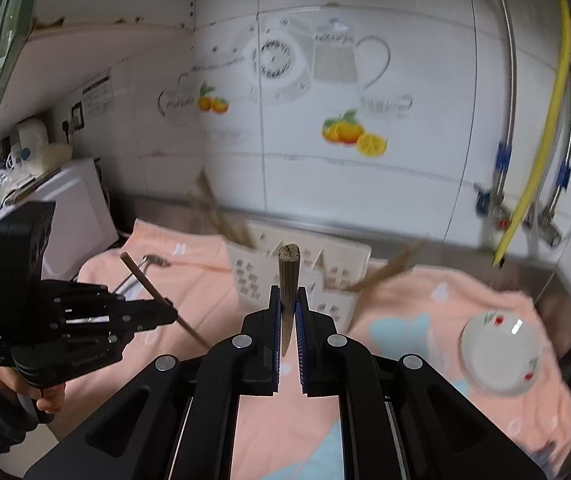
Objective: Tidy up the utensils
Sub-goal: 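Lift both held chopsticks upright and carry them over the white holder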
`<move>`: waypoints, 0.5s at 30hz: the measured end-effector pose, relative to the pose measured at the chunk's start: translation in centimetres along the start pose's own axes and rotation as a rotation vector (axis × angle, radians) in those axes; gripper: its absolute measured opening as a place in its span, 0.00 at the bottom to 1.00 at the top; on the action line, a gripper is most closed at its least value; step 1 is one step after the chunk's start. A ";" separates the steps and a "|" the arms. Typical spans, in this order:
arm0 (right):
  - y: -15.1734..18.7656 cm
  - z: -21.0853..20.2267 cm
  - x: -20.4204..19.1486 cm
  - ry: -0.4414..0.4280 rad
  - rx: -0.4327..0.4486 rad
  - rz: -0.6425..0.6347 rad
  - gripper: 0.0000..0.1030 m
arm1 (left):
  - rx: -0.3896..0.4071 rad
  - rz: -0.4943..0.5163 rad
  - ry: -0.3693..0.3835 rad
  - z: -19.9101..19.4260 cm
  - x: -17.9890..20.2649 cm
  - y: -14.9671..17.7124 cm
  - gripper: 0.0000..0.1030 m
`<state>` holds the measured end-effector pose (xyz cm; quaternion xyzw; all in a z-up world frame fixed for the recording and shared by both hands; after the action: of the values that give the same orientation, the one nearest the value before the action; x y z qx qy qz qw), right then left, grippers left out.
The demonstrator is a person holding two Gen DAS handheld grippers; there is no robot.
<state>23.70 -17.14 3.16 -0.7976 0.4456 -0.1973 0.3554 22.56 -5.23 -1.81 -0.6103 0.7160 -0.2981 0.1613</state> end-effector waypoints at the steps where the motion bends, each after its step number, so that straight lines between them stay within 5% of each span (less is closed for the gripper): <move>1: -0.9 -0.3 0.3 0.006 0.005 -0.008 0.07 | 0.005 0.004 -0.002 -0.2 0.0 -0.5 0.05; 15: -7.7 -0.3 3.8 0.073 0.025 -0.007 0.07 | 0.173 0.050 -0.081 -6.4 -0.5 -10.9 0.05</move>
<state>29.91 -17.84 9.10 -0.7869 0.4529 -0.2330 0.3483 27.33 -4.06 9.89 -0.5876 0.6954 -0.3301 0.2495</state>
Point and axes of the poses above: each gripper's, at about its wrist camera, not at the fingertips, and z roughly the way its jaws point, x to its right, y to its underside, the point moved 8 cm from there along z, roughly the way its jaws point, and after that the axes turned 13 degrees about -x, right-handed, at the moved point
